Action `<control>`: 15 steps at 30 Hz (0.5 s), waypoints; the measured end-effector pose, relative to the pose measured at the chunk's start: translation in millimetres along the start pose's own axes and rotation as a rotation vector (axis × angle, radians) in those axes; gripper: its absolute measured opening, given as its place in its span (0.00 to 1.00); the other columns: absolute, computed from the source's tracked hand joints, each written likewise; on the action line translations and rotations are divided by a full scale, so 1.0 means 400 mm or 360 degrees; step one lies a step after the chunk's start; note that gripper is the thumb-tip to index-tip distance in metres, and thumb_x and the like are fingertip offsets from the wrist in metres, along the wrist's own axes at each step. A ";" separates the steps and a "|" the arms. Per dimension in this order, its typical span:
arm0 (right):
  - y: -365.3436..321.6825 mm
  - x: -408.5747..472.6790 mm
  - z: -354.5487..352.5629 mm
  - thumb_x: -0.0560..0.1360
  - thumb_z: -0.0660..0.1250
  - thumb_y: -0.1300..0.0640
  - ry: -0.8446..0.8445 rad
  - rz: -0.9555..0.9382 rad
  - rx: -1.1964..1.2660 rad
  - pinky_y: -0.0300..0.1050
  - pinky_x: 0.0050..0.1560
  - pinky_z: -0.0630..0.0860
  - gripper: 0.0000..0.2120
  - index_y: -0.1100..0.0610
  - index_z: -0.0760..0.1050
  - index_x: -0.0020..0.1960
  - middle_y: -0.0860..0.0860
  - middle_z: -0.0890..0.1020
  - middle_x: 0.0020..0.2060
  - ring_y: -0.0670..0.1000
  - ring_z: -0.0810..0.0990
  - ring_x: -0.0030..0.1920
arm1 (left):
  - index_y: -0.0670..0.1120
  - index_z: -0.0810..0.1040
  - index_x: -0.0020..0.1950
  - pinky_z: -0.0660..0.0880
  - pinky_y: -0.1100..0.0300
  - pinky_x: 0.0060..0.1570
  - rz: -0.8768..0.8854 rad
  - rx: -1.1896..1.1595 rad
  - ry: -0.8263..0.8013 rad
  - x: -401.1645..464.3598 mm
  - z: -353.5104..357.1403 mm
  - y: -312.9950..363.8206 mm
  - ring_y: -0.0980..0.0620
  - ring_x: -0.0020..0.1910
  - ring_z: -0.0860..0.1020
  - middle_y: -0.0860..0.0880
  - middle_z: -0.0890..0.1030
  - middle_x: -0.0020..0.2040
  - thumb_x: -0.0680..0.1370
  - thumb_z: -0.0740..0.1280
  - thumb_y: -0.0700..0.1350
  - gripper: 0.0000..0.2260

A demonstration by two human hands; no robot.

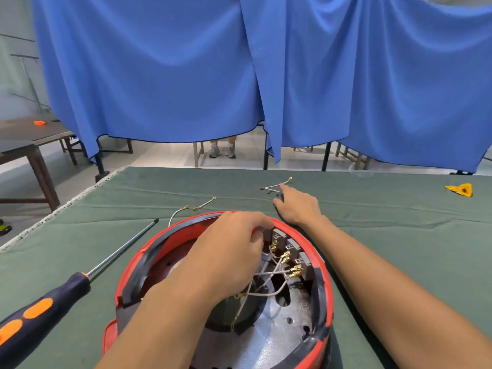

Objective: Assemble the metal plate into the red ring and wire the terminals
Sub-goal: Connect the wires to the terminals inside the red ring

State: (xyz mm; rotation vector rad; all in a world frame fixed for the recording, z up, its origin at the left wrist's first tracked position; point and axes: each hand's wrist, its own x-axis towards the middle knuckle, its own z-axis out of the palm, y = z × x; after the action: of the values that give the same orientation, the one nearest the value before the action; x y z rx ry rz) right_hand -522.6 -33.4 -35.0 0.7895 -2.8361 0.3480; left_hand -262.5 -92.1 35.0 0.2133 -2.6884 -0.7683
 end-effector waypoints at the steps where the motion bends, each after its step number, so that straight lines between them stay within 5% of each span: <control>1: 0.000 0.005 0.003 0.79 0.54 0.47 0.0028 0.0001 -0.0002 0.53 0.54 0.71 0.20 0.54 0.68 0.66 0.55 0.73 0.65 0.61 0.76 0.59 | 0.56 0.76 0.62 0.72 0.56 0.59 -0.0007 -0.0004 0.0010 0.001 -0.001 0.001 0.56 0.58 0.74 0.56 0.78 0.60 0.81 0.56 0.43 0.16; 8: -0.004 -0.056 -0.014 0.78 0.60 0.53 0.0193 0.0022 0.0233 0.50 0.48 0.72 0.09 0.52 0.78 0.52 0.52 0.77 0.54 0.57 0.78 0.51 | 0.53 0.79 0.57 0.76 0.53 0.53 -0.0050 -0.0033 -0.0032 0.003 0.001 0.008 0.54 0.50 0.78 0.54 0.80 0.57 0.80 0.58 0.43 0.13; 15: -0.003 -0.254 -0.068 0.76 0.59 0.57 0.0186 0.0107 0.0354 0.48 0.46 0.71 0.09 0.54 0.78 0.46 0.51 0.77 0.51 0.56 0.78 0.48 | 0.52 0.81 0.53 0.75 0.59 0.49 -0.0051 -0.0068 -0.0062 0.001 -0.003 0.009 0.56 0.46 0.77 0.54 0.81 0.57 0.79 0.59 0.41 0.12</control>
State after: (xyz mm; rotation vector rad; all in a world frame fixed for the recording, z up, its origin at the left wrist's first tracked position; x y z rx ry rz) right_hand -433.4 22.2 -32.0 0.6883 -2.7499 0.7059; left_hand -262.8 -89.7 38.1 0.2338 -2.7080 -0.8467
